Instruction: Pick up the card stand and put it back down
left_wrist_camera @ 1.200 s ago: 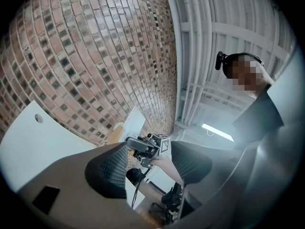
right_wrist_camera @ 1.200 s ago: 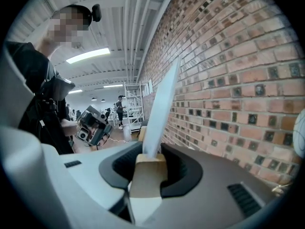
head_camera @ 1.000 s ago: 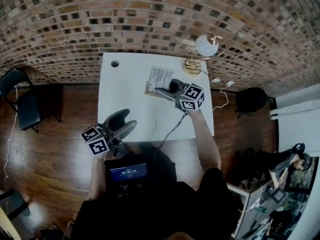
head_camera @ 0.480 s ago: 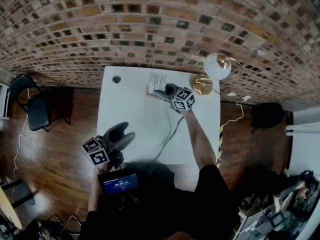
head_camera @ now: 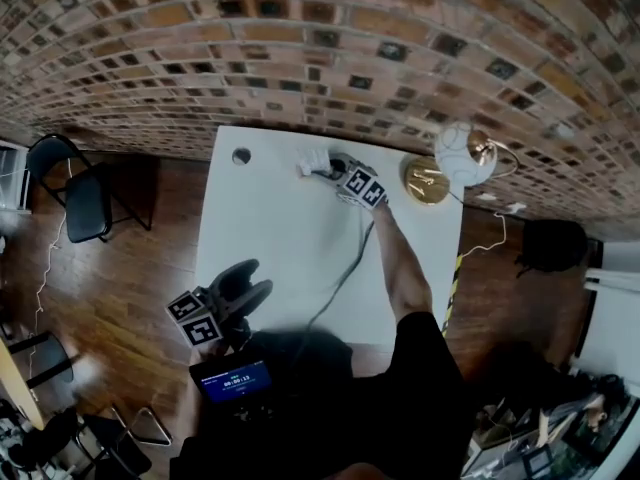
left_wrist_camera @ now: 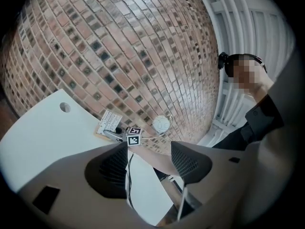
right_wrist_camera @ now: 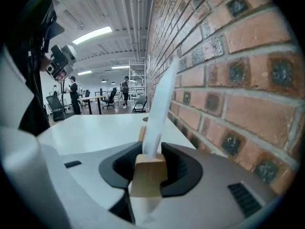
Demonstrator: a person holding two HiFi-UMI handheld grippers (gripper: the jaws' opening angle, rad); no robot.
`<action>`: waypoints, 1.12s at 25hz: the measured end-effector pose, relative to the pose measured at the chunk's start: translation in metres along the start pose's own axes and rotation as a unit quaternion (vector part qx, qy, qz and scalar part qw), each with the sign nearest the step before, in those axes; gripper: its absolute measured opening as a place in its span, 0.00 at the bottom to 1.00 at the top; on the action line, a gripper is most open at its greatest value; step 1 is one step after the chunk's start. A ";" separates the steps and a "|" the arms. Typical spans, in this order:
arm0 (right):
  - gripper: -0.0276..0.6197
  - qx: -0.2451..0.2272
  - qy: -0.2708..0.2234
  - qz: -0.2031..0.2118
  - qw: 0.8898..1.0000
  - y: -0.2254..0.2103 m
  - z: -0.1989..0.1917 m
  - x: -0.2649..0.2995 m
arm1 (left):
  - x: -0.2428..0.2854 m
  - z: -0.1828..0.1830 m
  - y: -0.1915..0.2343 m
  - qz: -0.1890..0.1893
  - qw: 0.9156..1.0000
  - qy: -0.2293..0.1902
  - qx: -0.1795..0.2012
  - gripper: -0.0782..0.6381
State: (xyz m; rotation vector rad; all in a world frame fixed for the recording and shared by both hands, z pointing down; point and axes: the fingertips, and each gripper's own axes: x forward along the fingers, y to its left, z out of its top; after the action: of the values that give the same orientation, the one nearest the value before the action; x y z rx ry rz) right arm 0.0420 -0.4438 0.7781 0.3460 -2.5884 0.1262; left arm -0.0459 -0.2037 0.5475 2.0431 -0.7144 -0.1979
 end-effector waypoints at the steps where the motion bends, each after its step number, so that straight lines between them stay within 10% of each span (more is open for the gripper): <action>1: 0.26 -0.007 0.010 -0.001 1.000 -0.003 -0.006 0.001 | 0.002 -0.001 0.001 0.000 1.000 0.001 -0.002 0.49; 17: 0.28 -0.032 0.051 0.014 0.998 -0.016 -0.028 0.003 | 0.013 -0.003 0.010 0.007 1.000 0.006 -0.015 0.49; 28: 0.50 0.026 0.039 -0.037 0.998 -0.026 -0.028 -0.023 | 0.008 -0.003 0.005 0.001 1.000 0.004 -0.009 0.49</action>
State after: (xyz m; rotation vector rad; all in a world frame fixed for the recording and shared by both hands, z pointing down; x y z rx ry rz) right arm 0.0816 -0.4597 0.7907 0.4457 -2.4954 0.1779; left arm -0.0399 -0.2080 0.5541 2.0246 -0.7085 -0.1944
